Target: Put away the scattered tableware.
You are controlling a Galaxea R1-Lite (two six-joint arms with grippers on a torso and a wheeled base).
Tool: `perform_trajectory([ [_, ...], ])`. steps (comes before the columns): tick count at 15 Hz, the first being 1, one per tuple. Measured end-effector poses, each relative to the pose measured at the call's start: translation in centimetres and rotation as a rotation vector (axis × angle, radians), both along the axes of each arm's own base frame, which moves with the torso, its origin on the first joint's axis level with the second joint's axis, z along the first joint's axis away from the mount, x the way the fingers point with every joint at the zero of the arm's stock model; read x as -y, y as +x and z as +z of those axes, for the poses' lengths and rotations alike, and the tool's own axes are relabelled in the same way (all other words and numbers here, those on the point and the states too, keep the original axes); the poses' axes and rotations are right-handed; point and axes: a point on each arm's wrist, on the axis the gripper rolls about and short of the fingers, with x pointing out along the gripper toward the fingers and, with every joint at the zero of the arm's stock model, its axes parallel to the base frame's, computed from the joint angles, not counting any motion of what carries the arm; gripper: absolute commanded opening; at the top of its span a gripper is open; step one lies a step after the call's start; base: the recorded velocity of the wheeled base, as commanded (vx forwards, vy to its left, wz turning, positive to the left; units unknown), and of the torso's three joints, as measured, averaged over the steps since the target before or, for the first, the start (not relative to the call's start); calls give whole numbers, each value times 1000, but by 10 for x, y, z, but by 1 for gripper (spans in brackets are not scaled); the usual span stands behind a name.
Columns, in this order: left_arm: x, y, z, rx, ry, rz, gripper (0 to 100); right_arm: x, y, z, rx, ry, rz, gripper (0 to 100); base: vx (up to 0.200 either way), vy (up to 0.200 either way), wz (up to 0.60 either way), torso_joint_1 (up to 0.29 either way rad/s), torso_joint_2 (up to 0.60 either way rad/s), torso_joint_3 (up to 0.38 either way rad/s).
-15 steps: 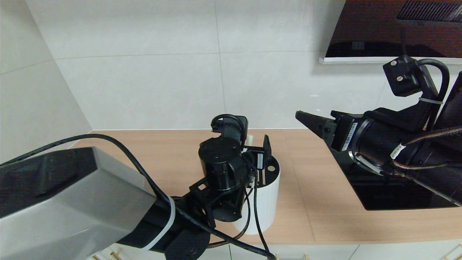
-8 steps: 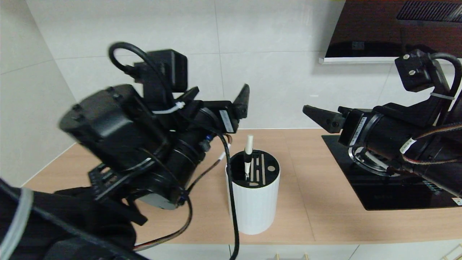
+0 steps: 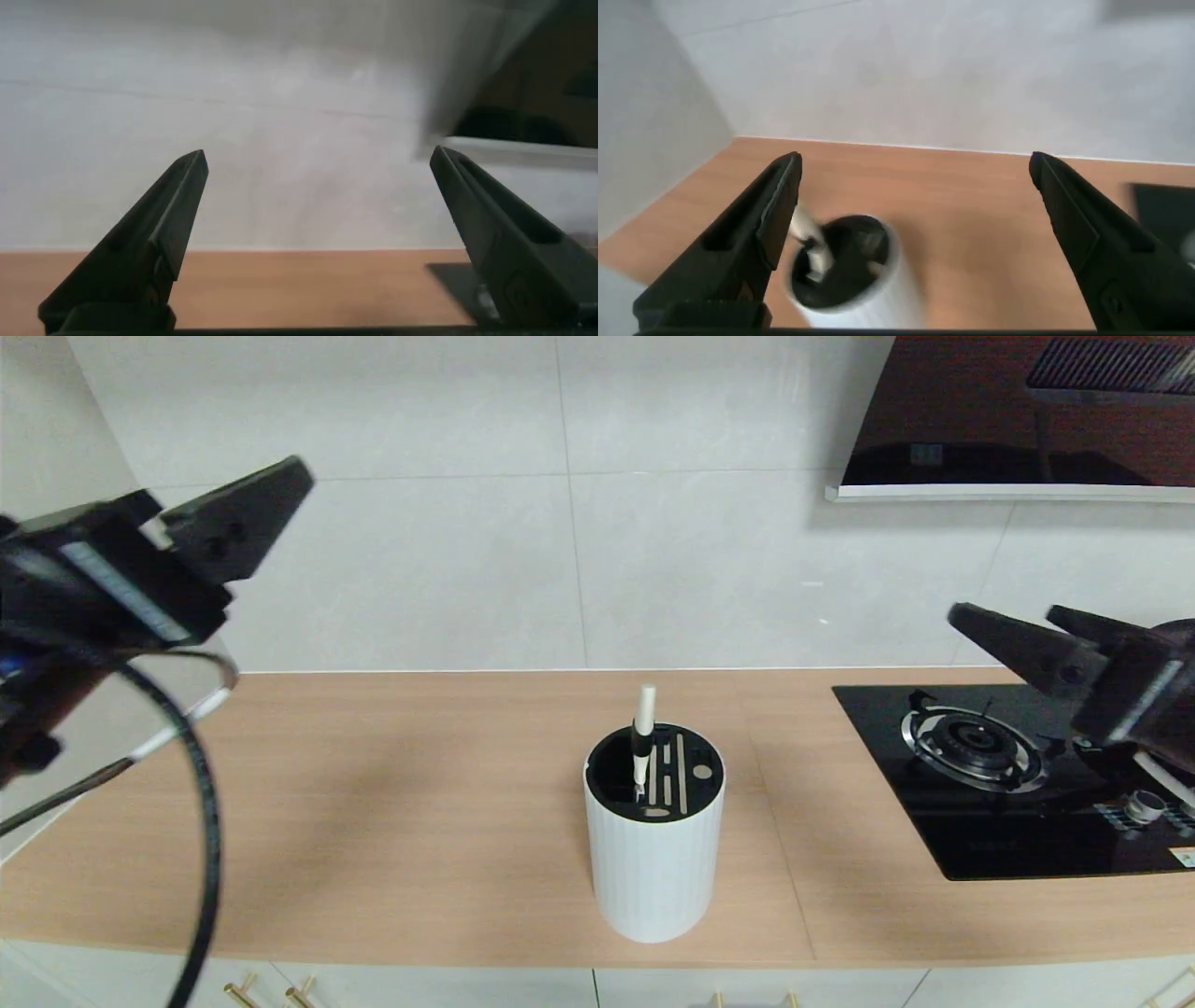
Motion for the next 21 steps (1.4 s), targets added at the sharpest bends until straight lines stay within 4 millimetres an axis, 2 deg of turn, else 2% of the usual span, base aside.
perform_trajectory([
  [4,-65,-81,-22,-109,86,71,100,56,-66,-19,62,-11,-170,100,0,0,0,0,0,0],
  [6,-86,-118,-38,-119,96,123,100,74,-102,-29,58,-29,-233,100,0,0,0,0,0,0],
  [9,-101,-164,-63,-115,95,198,100,90,-155,-54,19,-64,-298,100,0,0,0,0,0,0],
  [11,-104,-186,-81,-99,83,256,100,91,-180,-63,78,-67,-325,100,0,0,0,0,0,0],
  [13,-102,-195,-98,-93,14,317,100,87,-197,-75,131,-81,-314,100,0,0,0,0,0,0],
  [16,-96,-198,-115,-93,-44,389,100,83,-206,-93,152,-60,-333,100,0,0,0,0,0,0],
  [18,-92,-198,-129,-101,-1,349,100,82,-208,-97,143,39,-262,100,0,0,0,0,0,0],
  [21,-90,-186,-160,-172,29,352,100,81,-202,-110,108,20,-237,100,0,0,0,0,0,0],
])
